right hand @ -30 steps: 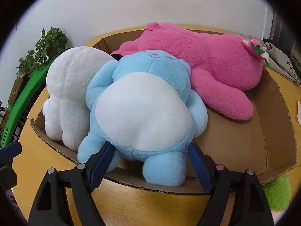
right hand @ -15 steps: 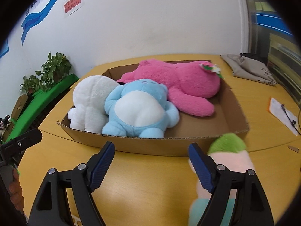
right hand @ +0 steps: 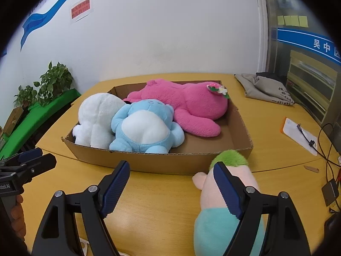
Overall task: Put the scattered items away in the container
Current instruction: 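Withdraw both open tools and move them toward the green-haired pig plush, then close both grippers on the pig plush and lift it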
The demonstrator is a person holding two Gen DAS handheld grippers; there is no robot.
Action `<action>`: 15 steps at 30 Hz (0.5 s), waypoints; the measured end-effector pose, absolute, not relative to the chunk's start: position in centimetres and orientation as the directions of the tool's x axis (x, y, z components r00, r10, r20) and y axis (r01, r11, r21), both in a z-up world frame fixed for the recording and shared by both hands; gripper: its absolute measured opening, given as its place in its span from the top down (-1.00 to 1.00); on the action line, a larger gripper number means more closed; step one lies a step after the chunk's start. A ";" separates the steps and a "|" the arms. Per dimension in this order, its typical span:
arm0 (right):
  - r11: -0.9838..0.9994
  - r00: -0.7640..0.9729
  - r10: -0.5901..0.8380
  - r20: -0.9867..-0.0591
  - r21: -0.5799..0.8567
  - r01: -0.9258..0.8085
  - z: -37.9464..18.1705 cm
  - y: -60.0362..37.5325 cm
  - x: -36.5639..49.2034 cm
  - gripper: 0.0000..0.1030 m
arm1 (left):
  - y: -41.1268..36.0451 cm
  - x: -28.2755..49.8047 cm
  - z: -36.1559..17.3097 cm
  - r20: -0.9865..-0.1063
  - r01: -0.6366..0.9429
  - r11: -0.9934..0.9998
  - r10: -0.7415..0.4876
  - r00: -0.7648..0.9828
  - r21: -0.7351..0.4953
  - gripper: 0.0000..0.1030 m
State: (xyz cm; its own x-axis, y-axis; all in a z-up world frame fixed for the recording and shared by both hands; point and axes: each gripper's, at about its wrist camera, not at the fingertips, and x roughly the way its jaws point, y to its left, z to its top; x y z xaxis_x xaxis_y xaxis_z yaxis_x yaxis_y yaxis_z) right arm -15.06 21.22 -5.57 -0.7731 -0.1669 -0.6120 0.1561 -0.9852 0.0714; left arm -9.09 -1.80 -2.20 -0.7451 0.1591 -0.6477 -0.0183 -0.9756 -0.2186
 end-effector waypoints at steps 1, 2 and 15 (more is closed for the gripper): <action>-0.986 -0.775 -0.162 -0.611 0.066 0.154 -5.5 21.3 -15.0 -0.57 | -1.7 -9.1 -2.2 -0.647 -0.023 -0.975 0.166 -0.744 -0.223 -0.99; -0.986 -0.777 -0.159 -0.609 0.064 0.151 -5.4 21.4 -14.9 -0.57 | -1.6 -9.1 -2.3 -0.646 -0.027 -0.974 0.171 -0.744 -0.226 -0.99; -0.986 -0.759 -0.156 -0.633 0.048 0.162 -6.3 21.9 -13.8 -0.57 | 0.2 -9.2 -2.3 -0.636 -0.071 -0.967 0.216 -0.741 -0.246 -0.99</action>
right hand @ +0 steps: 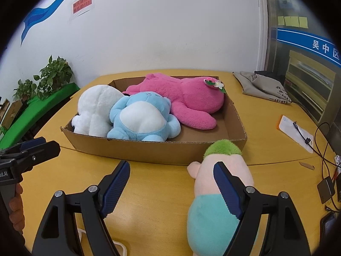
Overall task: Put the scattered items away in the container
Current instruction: 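Close both grippers on the pig plush and lift it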
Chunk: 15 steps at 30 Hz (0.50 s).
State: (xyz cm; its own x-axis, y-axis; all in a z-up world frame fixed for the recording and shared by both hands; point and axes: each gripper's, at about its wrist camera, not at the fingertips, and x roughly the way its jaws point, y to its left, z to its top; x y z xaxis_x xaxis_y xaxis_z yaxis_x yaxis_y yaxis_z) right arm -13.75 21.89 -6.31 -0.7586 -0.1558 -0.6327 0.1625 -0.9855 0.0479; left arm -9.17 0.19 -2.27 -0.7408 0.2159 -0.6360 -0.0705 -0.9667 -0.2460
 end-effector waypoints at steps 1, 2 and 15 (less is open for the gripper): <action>-0.986 -0.759 -0.153 -0.633 0.049 0.159 -6.3 22.2 -13.7 -0.57 | 0.4 -9.3 -2.3 -0.636 -0.078 -0.964 0.226 -0.738 -0.253 -0.99; -0.987 -0.761 -0.153 -0.631 0.052 0.155 -6.2 22.5 -13.6 -0.57 | 0.7 -9.5 -2.4 -0.637 -0.086 -0.962 0.237 -0.734 -0.260 -0.99; -0.959 -0.672 -0.252 -0.697 0.273 0.077 -12.0 33.9 -11.3 -0.57 | 6.0 -12.2 -4.2 -0.669 -0.201 -0.915 0.394 -0.630 -0.349 -0.99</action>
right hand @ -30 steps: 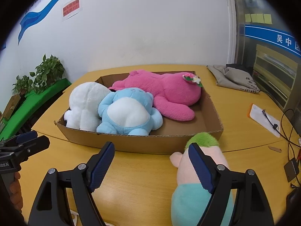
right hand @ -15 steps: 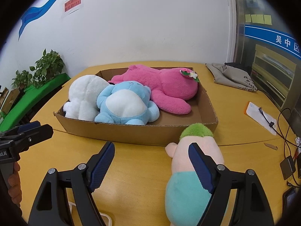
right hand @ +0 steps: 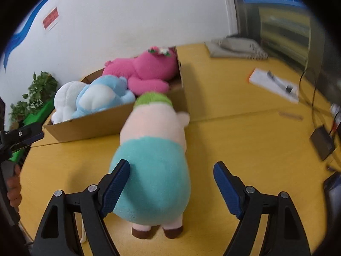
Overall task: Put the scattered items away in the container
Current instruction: 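Close both grippers on the pig plush and lift it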
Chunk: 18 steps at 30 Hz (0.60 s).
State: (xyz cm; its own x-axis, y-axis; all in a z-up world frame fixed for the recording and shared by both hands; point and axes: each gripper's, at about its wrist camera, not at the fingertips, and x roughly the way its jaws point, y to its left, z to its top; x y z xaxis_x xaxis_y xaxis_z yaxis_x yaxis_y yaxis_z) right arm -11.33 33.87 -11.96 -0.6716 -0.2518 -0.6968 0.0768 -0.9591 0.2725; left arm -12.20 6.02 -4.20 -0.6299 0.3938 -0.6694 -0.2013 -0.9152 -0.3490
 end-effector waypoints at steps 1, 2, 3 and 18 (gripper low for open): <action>-0.942 -0.653 -0.310 -0.691 0.318 0.110 -12.5 33.8 -11.3 -0.57 | 6.8 -12.5 -4.3 -0.673 -0.214 -0.911 0.405 -0.619 -0.351 -0.99; -0.932 -0.634 -0.343 -0.693 0.335 0.138 -13.0 33.5 -11.2 -0.56 | 7.4 -12.9 -4.4 -0.675 -0.228 -0.907 0.417 -0.609 -0.355 -0.99; -0.930 -0.627 -0.355 -0.694 0.331 0.159 -13.3 33.0 -11.1 -0.56 | 8.0 -13.2 -4.4 -0.675 -0.242 -0.901 0.430 -0.600 -0.359 -0.99; -0.881 -0.623 -0.466 -0.628 0.391 0.265 -14.8 32.4 -9.2 -0.33 | 16.4 -18.3 -6.2 -0.706 -0.427 -0.795 0.592 -0.389 -0.431 -0.11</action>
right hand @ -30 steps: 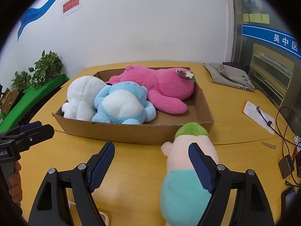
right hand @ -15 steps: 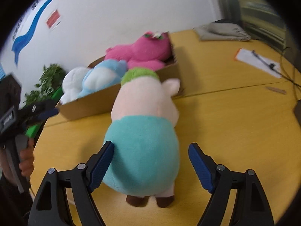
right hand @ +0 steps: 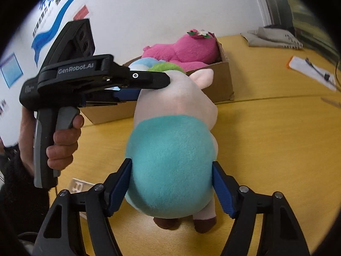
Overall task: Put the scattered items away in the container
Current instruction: 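Close both grippers on the pig plush and lift it, then lower the pig plush into the box and open both grippers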
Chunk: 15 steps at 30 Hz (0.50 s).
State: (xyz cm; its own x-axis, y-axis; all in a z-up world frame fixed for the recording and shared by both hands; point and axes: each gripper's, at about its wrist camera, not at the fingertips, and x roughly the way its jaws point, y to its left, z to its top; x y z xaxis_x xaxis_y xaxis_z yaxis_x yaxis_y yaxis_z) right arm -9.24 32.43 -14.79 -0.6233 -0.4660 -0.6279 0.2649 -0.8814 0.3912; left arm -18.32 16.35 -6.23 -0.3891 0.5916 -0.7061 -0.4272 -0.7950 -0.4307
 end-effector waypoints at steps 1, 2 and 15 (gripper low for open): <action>-0.875 -0.624 -0.477 -0.619 0.402 0.270 -14.7 32.6 -9.2 -0.31 | 16.6 -18.0 -5.7 -0.706 -0.439 -0.797 0.586 -0.398 -0.415 -0.09; -0.868 -0.625 -0.488 -0.610 0.411 0.277 -14.6 32.7 -9.1 -0.29 | 16.8 -17.7 -5.1 -0.703 -0.447 -0.798 0.584 -0.406 -0.404 -0.08; -0.818 -0.682 -0.572 -0.455 0.378 0.434 -6.6 32.0 -17.4 -0.27 | 13.3 -24.5 6.3 -0.578 -0.421 -0.854 0.518 -0.630 -0.307 -0.04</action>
